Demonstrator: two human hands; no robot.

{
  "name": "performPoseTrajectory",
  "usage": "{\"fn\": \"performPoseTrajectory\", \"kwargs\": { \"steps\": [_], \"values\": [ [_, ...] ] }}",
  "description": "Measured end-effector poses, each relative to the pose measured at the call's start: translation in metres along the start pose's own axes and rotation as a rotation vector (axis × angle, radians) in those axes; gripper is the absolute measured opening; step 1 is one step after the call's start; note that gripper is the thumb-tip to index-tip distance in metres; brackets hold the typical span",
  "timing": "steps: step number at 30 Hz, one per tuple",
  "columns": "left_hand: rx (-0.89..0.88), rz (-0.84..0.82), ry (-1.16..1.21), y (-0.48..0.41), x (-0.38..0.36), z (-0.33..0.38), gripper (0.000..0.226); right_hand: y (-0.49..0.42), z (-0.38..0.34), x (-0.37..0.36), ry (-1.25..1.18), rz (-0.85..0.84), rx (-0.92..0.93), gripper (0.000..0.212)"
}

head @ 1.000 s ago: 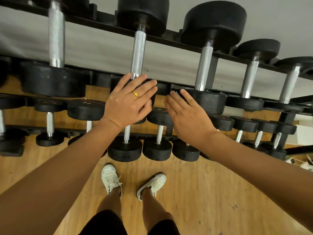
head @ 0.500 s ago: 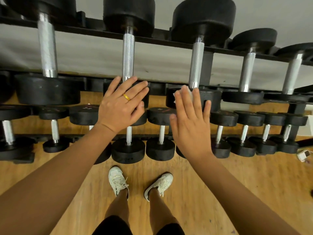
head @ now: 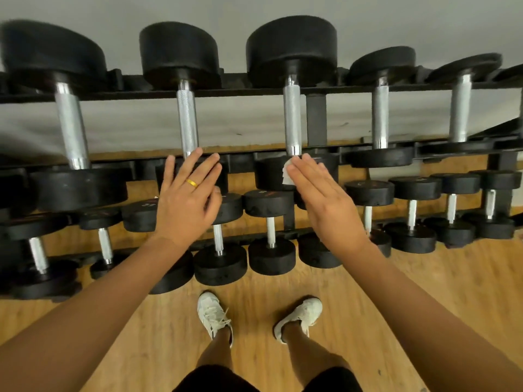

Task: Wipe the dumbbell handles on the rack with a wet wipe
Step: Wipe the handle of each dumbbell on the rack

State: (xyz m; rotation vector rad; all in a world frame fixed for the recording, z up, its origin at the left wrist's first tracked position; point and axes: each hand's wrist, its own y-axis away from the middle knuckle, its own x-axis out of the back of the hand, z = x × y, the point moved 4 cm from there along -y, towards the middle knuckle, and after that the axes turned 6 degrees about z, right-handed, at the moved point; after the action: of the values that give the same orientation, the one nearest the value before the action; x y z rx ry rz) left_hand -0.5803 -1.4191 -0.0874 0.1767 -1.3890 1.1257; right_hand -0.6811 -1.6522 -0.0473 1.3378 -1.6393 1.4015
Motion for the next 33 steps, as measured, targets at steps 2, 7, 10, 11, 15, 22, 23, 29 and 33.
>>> {"fn": "performPoseTrajectory", "kwargs": {
  "steps": [2, 7, 10, 11, 15, 22, 23, 29, 33],
  "values": [
    [0.039, -0.054, 0.019, -0.003, 0.002, 0.013, 0.039, 0.001, 0.004, 0.007, -0.087, 0.071, -0.077, 0.067],
    [-0.059, -0.168, 0.071, -0.027, -0.009, 0.076, 0.047, 0.003, 0.036, 0.029, -0.375, 0.201, -0.272, 0.040],
    [-0.022, -0.204, 0.056, -0.038, -0.016, 0.115, 0.051, 0.013, 0.070, 0.047, -0.500, 0.219, -0.394, 0.038],
    [-0.019, -0.205, 0.040, -0.040, -0.017, 0.125, 0.052, 0.017, 0.081, 0.054, -0.523, 0.231, -0.412, 0.037],
    [0.001, -0.214, -0.030, -0.057, -0.018, 0.159, 0.052, 0.031, 0.125, 0.086, -0.591, 0.279, -0.447, 0.035],
    [0.113, -0.282, -0.157, -0.109, -0.038, 0.196, 0.058, 0.024, 0.176, 0.108, -0.569, 0.352, -0.540, 0.032],
    [0.155, -0.304, -0.165, -0.113, -0.044, 0.197, 0.059, 0.021, 0.181, 0.108, -0.578, 0.357, -0.568, 0.032],
    [0.037, -0.383, -0.386, -0.109, -0.078, 0.200, 0.057, 0.010, 0.210, 0.113, -0.634, 0.357, -0.709, 0.033],
    [-0.113, -0.402, -0.401, -0.107, -0.076, 0.198, 0.055, 0.006, 0.238, 0.114, -0.693, 0.371, -0.895, 0.033]
  ]
}}
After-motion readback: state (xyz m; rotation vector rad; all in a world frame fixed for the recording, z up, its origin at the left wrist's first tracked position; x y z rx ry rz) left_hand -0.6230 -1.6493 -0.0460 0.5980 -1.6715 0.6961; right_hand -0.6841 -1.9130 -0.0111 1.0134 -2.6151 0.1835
